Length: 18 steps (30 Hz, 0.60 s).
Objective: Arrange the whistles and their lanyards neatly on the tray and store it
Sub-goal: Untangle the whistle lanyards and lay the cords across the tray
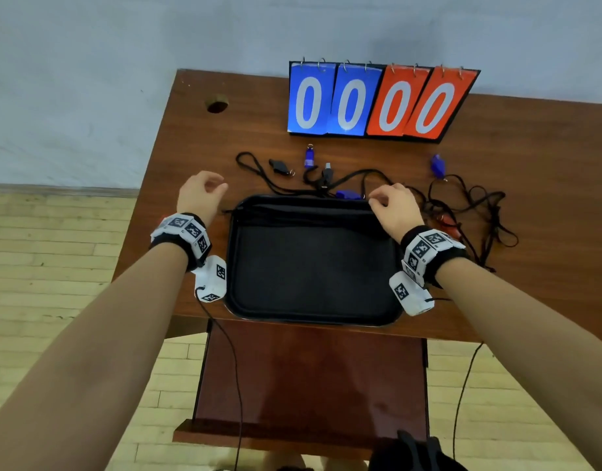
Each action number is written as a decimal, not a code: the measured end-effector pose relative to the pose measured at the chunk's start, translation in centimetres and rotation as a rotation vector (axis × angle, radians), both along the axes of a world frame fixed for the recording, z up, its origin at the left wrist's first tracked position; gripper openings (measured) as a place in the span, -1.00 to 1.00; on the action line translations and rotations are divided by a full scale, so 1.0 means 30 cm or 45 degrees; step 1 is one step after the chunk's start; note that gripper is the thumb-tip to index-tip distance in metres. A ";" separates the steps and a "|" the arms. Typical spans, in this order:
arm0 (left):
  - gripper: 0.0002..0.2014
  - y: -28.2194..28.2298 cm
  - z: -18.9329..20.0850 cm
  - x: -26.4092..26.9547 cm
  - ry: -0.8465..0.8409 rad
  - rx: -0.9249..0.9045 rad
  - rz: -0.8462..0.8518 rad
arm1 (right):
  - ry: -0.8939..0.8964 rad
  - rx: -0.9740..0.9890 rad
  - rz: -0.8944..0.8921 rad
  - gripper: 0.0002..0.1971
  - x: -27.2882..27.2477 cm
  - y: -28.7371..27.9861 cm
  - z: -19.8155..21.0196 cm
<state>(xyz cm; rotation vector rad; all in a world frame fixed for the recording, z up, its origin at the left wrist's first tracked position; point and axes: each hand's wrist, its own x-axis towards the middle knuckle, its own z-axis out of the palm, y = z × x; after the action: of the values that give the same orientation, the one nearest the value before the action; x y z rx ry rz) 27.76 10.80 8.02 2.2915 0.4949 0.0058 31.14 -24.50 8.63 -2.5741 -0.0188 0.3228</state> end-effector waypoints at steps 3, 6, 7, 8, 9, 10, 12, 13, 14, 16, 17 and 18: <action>-0.79 -0.081 0.067 0.067 -0.005 0.016 -0.115 | 0.022 0.008 0.027 -0.76 0.051 0.010 0.039; -0.81 -0.172 0.096 0.148 0.030 0.022 -0.247 | 0.040 -0.027 0.083 -0.75 0.123 0.022 0.059; -0.81 -0.203 0.101 0.175 0.044 0.013 -0.297 | 0.051 -0.042 0.096 -0.75 0.152 0.024 0.063; -0.80 -0.234 0.102 0.201 0.057 0.011 -0.352 | 0.060 -0.057 0.110 -0.74 0.180 0.025 0.066; -0.79 -0.263 0.100 0.226 0.076 0.020 -0.406 | 0.077 -0.073 0.128 -0.74 0.207 0.026 0.066; -0.78 -0.288 0.093 0.249 0.097 0.033 -0.455 | 0.097 -0.093 0.153 -0.73 0.233 0.028 0.063; -0.77 -0.332 0.072 0.294 0.136 0.030 -0.531 | 0.149 -0.135 0.212 -0.71 0.282 0.034 0.047; -0.78 -0.349 0.062 0.315 0.148 0.013 -0.556 | 0.176 -0.153 0.236 -0.69 0.305 0.037 0.033; -0.79 -0.362 0.049 0.336 0.157 -0.005 -0.573 | 0.200 -0.167 0.250 -0.67 0.326 0.039 0.019; -0.79 -0.378 0.027 0.371 0.181 -0.028 -0.614 | 0.251 -0.184 0.261 -0.65 0.359 0.041 -0.016; -0.78 -0.383 0.021 0.383 0.197 -0.030 -0.638 | 0.270 -0.195 0.264 -0.64 0.371 0.042 -0.033; -0.78 -0.387 0.014 0.392 0.210 -0.033 -0.654 | 0.280 -0.212 0.268 -0.64 0.379 0.043 -0.050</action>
<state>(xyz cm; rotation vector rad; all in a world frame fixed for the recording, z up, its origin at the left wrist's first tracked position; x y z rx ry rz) 39.52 -0.81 8.43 2.3412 -0.0244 -0.4413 42.51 -23.22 7.14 -2.6897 -0.1912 0.7123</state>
